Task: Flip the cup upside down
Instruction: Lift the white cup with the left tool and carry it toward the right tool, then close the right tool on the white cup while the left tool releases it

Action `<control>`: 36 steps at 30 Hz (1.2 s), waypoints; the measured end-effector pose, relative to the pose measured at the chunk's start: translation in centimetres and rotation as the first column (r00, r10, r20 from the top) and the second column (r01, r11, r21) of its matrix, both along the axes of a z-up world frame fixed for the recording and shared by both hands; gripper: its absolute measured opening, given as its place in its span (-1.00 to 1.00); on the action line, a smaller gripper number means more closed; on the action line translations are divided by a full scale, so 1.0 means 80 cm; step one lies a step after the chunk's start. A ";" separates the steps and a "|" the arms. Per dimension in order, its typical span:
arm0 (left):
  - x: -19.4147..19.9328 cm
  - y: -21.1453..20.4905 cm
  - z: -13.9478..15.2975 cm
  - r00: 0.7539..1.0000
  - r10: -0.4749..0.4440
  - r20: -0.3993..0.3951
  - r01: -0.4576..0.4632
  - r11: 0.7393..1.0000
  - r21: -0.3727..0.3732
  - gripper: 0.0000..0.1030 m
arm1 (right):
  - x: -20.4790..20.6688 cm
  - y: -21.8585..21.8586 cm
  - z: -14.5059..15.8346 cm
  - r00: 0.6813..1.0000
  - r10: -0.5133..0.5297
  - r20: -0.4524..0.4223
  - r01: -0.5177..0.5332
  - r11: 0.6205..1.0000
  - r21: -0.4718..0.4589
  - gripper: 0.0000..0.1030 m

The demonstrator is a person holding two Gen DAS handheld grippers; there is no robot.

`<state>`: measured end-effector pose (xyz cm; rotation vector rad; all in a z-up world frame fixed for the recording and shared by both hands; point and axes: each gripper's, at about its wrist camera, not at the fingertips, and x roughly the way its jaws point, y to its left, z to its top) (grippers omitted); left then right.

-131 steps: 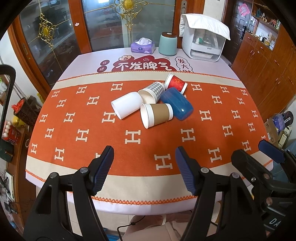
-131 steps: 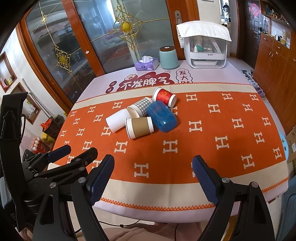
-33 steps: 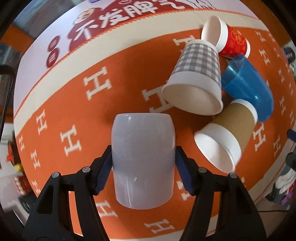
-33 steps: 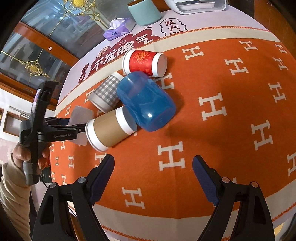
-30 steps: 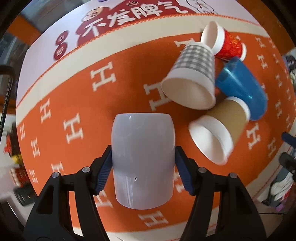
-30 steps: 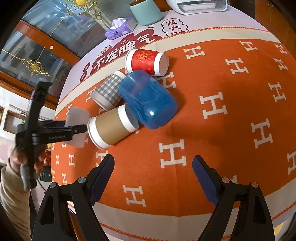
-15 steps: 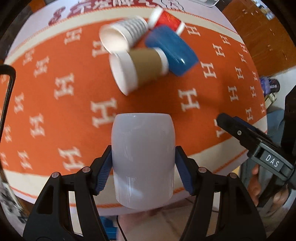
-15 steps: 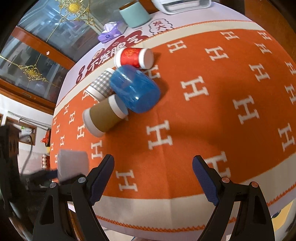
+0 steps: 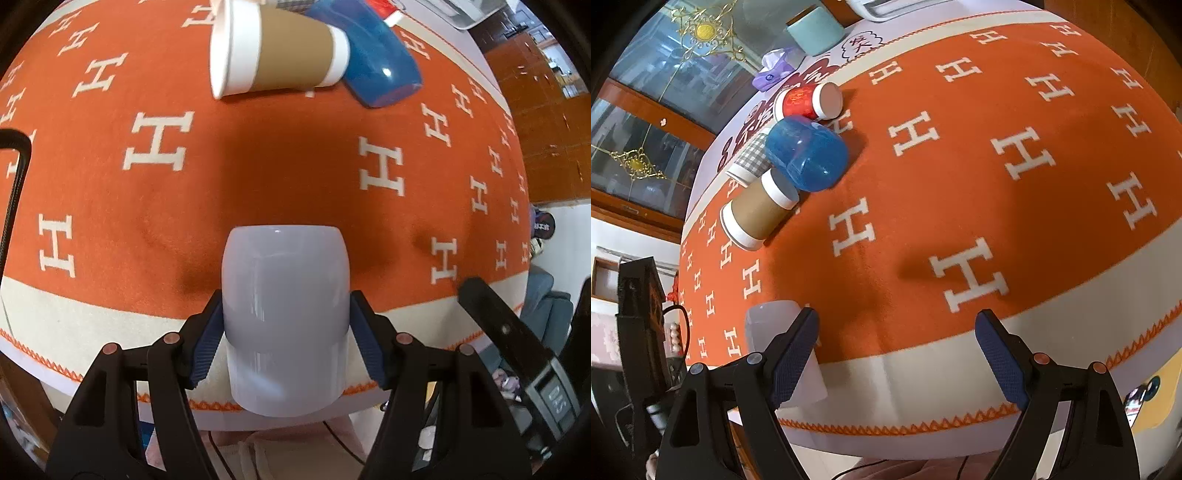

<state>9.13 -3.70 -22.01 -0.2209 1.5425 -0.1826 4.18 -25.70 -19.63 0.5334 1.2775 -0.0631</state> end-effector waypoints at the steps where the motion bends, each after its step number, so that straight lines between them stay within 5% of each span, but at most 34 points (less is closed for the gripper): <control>1: 0.001 0.000 -0.003 1.000 0.001 -0.001 -0.001 1.000 0.000 0.22 | -0.001 0.000 -0.001 1.000 -0.002 -0.002 0.002 1.000 0.002 0.71; 5: 0.003 0.000 -0.006 1.000 -0.021 -0.002 0.021 1.000 -0.024 0.31 | -0.007 0.001 0.000 1.000 -0.003 0.000 0.003 1.000 0.000 0.71; 8: 0.002 -0.004 0.002 0.999 -0.044 0.021 0.045 0.998 -0.032 0.57 | -0.009 0.000 0.004 1.000 -0.003 0.006 0.003 1.000 -0.002 0.71; 25: -0.027 0.021 0.097 0.977 -0.157 0.143 0.156 0.988 0.012 0.59 | -0.001 0.005 0.036 0.998 0.060 0.037 -0.062 0.996 0.064 0.71; 36: -0.045 0.096 0.131 0.978 -0.050 0.202 0.033 0.996 0.086 0.57 | 0.010 0.043 0.036 0.976 0.215 0.027 -0.217 0.960 0.178 0.71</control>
